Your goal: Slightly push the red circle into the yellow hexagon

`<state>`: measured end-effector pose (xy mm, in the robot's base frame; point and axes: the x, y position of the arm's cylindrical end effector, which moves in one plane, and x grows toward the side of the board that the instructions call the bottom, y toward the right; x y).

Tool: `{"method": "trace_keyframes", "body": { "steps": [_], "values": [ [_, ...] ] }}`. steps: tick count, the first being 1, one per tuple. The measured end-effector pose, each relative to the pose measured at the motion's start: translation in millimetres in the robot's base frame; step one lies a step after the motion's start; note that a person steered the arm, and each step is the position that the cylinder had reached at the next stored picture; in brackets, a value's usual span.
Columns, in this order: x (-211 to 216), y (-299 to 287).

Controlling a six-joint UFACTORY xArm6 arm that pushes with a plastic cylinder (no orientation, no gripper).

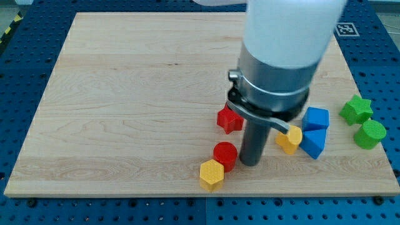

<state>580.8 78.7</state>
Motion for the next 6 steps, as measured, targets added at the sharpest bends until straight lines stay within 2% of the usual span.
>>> {"method": "trace_keyframes", "body": {
  "steps": [2,3,4,6],
  "values": [
    [16,33],
    [16,23],
    [10,-2],
    [-36,-32]
  ]
}}
